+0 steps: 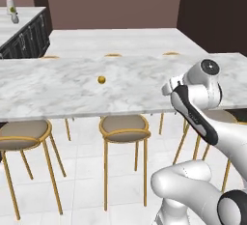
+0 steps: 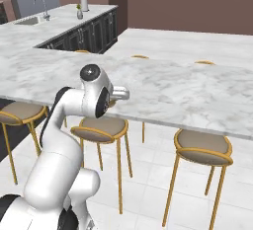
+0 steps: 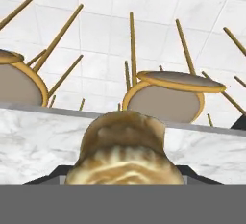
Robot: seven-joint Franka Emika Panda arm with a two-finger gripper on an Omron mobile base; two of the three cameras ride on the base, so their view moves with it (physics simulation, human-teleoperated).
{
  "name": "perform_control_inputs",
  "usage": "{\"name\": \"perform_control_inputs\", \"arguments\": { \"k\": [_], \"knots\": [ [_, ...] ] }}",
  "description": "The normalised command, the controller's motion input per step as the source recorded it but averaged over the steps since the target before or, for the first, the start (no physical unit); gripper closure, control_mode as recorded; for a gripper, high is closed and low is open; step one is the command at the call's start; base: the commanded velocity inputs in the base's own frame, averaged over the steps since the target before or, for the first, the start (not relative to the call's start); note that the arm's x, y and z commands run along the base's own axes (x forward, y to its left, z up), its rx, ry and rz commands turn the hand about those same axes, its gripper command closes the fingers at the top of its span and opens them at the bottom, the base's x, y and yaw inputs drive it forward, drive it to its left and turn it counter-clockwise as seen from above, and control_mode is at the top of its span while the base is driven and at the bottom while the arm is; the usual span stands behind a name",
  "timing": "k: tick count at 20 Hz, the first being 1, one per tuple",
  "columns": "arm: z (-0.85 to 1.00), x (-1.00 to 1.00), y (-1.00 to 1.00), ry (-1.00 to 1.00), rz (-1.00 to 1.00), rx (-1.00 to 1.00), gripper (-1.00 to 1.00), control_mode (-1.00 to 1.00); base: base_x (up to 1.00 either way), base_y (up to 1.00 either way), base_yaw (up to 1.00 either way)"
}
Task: Pick the jar and candle from the dining table and place them in the open cabinet. Close the cabinet after placing the objects.
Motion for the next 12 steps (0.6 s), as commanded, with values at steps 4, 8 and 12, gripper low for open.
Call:
{"name": "perform_control_inputs", "arguments": {
  "k": [4, 8, 12],
  "knots": [
    [0.0, 0.0, 0.0, 0.0, 0.0, 0.0, 1.0, 1.0, -0.82, 0.98, 0.0],
    [0.0, 0.0, 0.0, 0.0, 0.0, 0.0, 1.0, 1.0, -0.72, 1.0, 0.0],
    [0.0, 0.0, 0.0, 0.0, 0.0, 0.0, 1.0, 1.0, -0.63, 1.0, 0.0]
  ]
}}
